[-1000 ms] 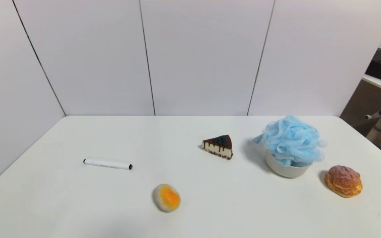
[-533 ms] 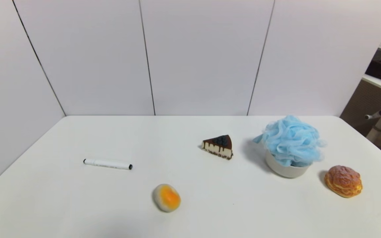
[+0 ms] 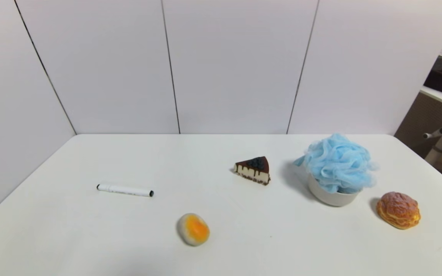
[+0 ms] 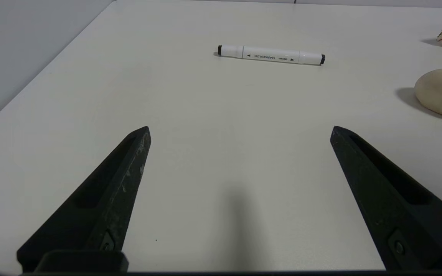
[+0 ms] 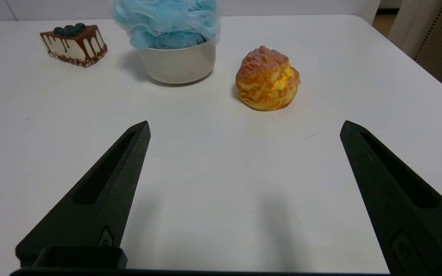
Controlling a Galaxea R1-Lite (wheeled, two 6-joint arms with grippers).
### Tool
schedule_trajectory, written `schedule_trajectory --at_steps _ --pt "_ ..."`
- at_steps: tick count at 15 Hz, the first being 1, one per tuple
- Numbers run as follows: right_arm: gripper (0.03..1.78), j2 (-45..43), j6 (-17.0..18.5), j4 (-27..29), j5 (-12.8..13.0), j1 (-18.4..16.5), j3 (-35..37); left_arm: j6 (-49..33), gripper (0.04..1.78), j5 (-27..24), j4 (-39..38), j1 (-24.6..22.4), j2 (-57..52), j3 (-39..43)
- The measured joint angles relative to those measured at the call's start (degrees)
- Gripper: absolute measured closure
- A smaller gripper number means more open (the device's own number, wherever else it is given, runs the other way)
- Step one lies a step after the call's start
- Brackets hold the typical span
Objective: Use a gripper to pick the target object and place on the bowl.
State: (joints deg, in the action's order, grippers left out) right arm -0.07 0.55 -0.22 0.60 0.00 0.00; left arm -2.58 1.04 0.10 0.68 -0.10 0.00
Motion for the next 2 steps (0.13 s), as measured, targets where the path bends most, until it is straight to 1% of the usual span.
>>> schedule_trajectory --at_steps 2 --pt "0.1 0.0 -0.2 -0.1 -0.3 0.0 0.0 0.0 0.13 0.0 0.0 0.0 0.0 0.0"
